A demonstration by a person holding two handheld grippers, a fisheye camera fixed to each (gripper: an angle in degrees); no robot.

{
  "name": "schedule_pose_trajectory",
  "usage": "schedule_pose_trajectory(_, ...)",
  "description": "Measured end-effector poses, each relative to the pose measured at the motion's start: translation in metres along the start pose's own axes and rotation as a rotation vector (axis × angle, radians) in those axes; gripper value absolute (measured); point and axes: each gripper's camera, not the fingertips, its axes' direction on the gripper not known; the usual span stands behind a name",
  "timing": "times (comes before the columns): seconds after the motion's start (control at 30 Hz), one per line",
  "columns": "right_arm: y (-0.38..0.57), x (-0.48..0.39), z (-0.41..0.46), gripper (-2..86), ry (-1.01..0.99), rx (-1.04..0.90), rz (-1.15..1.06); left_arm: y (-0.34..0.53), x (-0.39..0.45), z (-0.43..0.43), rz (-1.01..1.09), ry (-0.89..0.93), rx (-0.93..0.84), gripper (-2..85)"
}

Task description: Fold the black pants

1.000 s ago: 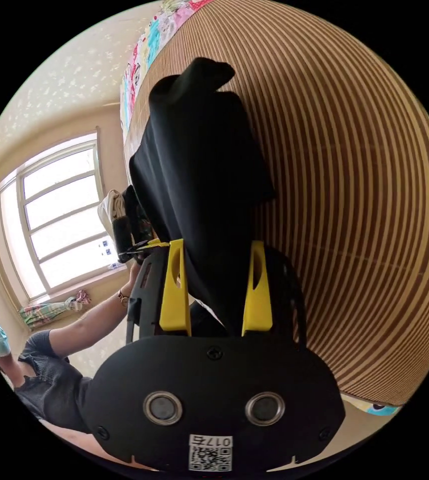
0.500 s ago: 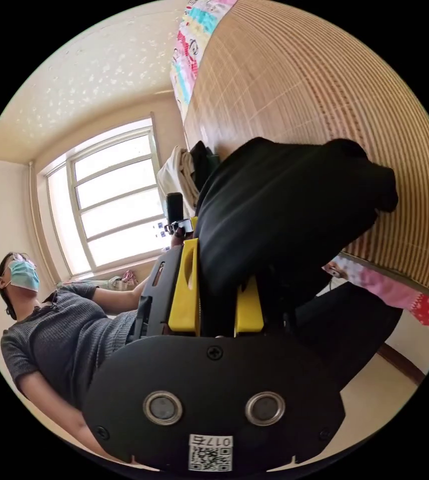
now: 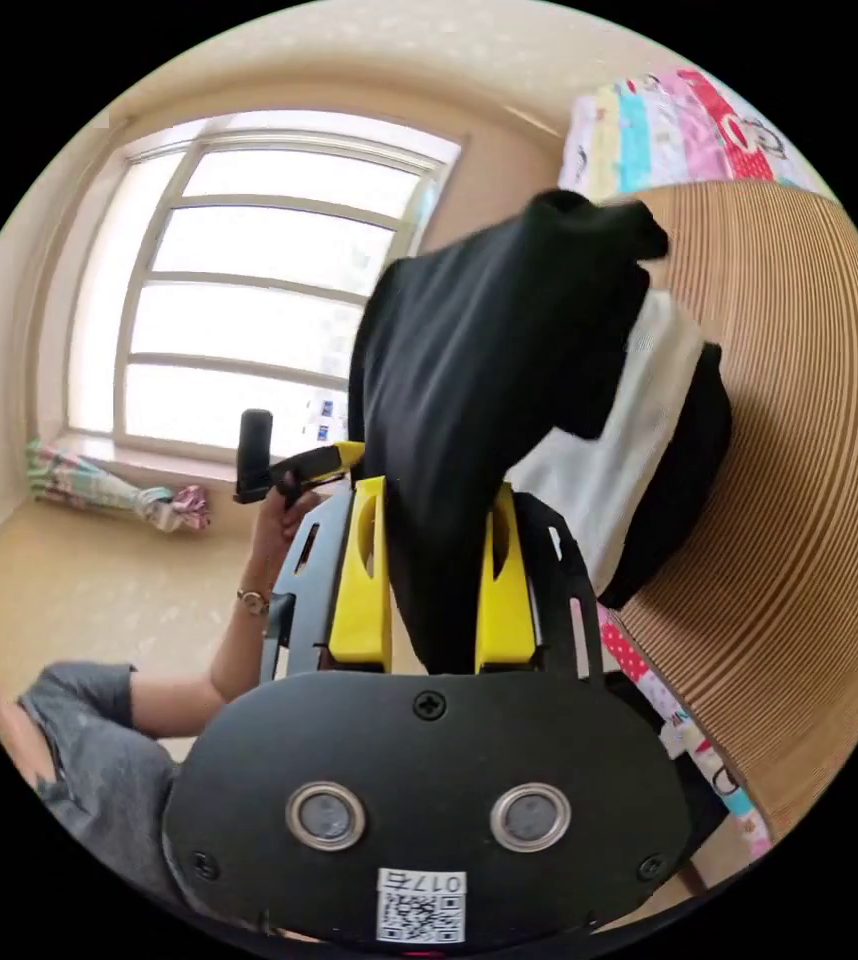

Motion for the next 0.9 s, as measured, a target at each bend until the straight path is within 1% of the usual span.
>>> schedule_pose_trajectory(0.03, -0.006, 0.003, 0.016, 9.7, 0.046, -0.045, 0.029, 0.005, -0.026, 0.006, -0.112, -0.002, 0.019, 14.3)
schedule_pose_trajectory(0.07, -0.011, 0.006, 0.039, 7.6, 0.124, -0.097, 0.073, 0.014, -0.043, 0.011, -0.151, 0.048, 0.058, 13.6)
schedule_pose_trajectory(0.1, -0.006, 0.003, 0.054, 4.7, 0.148, -0.116, 0.071, 0.021, -0.048, 0.014, -0.161, 0.074, 0.081, 13.3)
schedule_pose_trajectory(0.13, -0.002, -0.001, 0.059, 4.0, 0.144, -0.119, 0.053, 0.039, -0.054, 0.017, -0.182, 0.093, 0.144, 11.7)
schedule_pose_trajectory(0.17, 0.008, -0.007, 0.068, 2.6, 0.147, -0.13, 0.013, 0.062, -0.053, 0.018, -0.202, 0.047, 0.238, 9.9)
schedule_pose_trajectory(0.23, 0.025, -0.01, 0.082, 1.7, 0.203, -0.185, -0.013, 0.1, -0.046, 0.023, -0.236, -0.057, 0.36, 8.1)
schedule_pose_trajectory(0.27, 0.038, -0.007, 0.088, 1.3, 0.227, -0.227, -0.033, 0.124, -0.043, 0.029, -0.263, -0.077, 0.421, 8.2)
schedule_pose_trajectory(0.3, 0.05, -0.001, 0.087, 1.1, 0.237, -0.252, -0.039, 0.135, -0.042, 0.033, -0.264, -0.06, 0.447, 8.5)
schedule_pose_trajectory(0.33, 0.057, 0.005, 0.084, 1.0, 0.243, -0.256, -0.027, 0.153, -0.039, 0.042, -0.245, 0.013, 0.495, 9.1)
schedule_pose_trajectory(0.37, 0.07, 0.02, 0.073, 0.9, 0.262, -0.249, 0.029, 0.166, -0.034, 0.053, -0.208, 0.092, 0.524, 7.9)
schedule_pose_trajectory(0.4, 0.083, 0.037, 0.057, 0.7, 0.287, -0.228, 0.11, 0.171, -0.031, 0.059, -0.185, 0.124, 0.527, 7.3)
schedule_pose_trajectory(0.43, 0.09, 0.046, 0.047, 0.6, 0.303, -0.214, 0.155, 0.175, -0.021, 0.072, -0.123, 0.154, 0.503, 4.8)
schedule_pose_trajectory(0.5, 0.123, 0.081, -0.001, 0.5, 0.364, -0.132, 0.36, 0.175, 0.002, 0.091, -0.012, 0.125, 0.43, 2.1)
schedule_pose_trajectory(0.53, 0.132, 0.087, -0.015, 0.4, 0.374, -0.106, 0.414, 0.175, 0.02, 0.104, 0.053, 0.088, 0.381, 1.2)
schedule_pose_trajectory(0.6, 0.168, 0.097, -0.082, 0.4, 0.423, 0.033, 0.605, 0.176, 0.052, 0.127, 0.165, 0.034, 0.305, 0.5)
schedule_pose_trajectory(0.63, 0.177, 0.094, -0.101, 0.3, 0.437, 0.086, 0.634, 0.179, 0.077, 0.144, 0.255, -0.001, 0.255, 0.3)
schedule_pose_trajectory(0.67, 0.197, 0.082, -0.143, 0.3, 0.466, 0.214, 0.665, 0.185, 0.102, 0.16, 0.344, -0.037, 0.214, 0.1)
schedule_pose_trajectory(0.7, 0.217, 0.064, -0.182, 0.4, 0.506, 0.346, 0.687, 0.189, 0.116, 0.169, 0.389, -0.056, 0.2, 0.0)
schedule_pose_trajectory(0.73, 0.227, 0.053, -0.201, 0.4, 0.536, 0.41, 0.703, 0.199, 0.141, 0.184, 0.474, -0.089, 0.187, -0.2)
schedule_pose_trajectory(0.8, 0.265, -0.003, -0.265, 0.4, 0.734, 0.638, 0.761, 0.216, 0.176, 0.205, 0.585, -0.111, 0.19, -0.5)
schedule_pose_trajectory(0.83, 0.273, -0.021, -0.277, 0.4, 0.806, 0.688, 0.766, 0.227, 0.196, 0.217, 0.648, -0.11, 0.201, -0.7)
schedule_pose_trajectory(0.87, 0.286, -0.061, -0.297, 0.4, 0.976, 0.782, 0.765, 0.239, 0.217, 0.229, 0.708, -0.108, 0.213, -0.9)
schedule_pose_trajectory(0.9, 0.301, -0.107, -0.311, 0.3, 1.203, 0.897, 0.774, 0.245, 0.227, 0.235, 0.737, -0.109, 0.22, -0.9)
